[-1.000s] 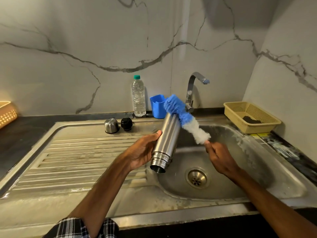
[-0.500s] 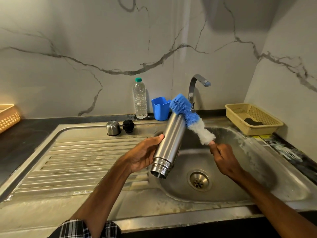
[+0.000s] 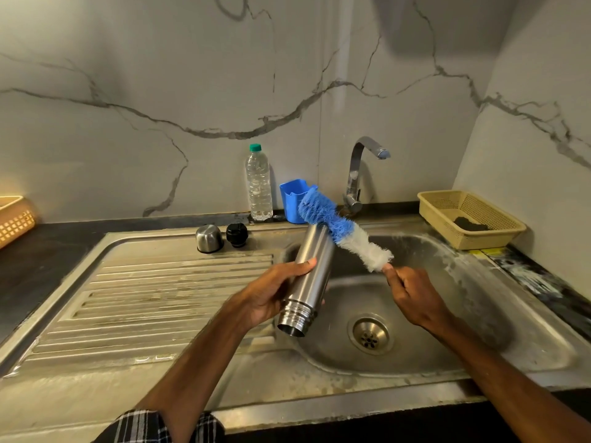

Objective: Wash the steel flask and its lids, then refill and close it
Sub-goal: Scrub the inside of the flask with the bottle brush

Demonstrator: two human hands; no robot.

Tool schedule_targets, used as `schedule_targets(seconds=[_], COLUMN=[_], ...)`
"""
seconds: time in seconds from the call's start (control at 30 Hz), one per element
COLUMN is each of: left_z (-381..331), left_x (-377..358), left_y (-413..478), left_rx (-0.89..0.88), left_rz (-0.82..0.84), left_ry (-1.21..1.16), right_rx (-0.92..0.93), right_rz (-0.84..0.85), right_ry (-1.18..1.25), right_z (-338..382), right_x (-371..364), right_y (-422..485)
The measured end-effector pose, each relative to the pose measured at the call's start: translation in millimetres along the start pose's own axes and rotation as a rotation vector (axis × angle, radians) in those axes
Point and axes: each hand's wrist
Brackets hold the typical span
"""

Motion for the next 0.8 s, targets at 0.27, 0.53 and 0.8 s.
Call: schedule_targets(seconds=[0.27,0.53,0.8], left_z=[-6,-6,-6], left_x=[-2,4,10], left_y=[-2,-2,2], left_rx=[-0.004,0.001,-0.046], left_rz=[0.022,0.151,0.053], left_ry=[-0.022,-0.154,-0.254], right_rx=[-0.031,-0.057,0.007], right_rz=[-0.058,-0.09,0.032], right_ry=[0.023,0.014,0.082], right_z=[2,-1,2], right_x=[8,9,-1], right_y=[3,4,-5])
Point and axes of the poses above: each hand's wrist, its own y-axis towards the middle knuckle, its own x-axis out of the back of the hand, z = x × y, and after that the axes turned 5 degrees about y, right-handed
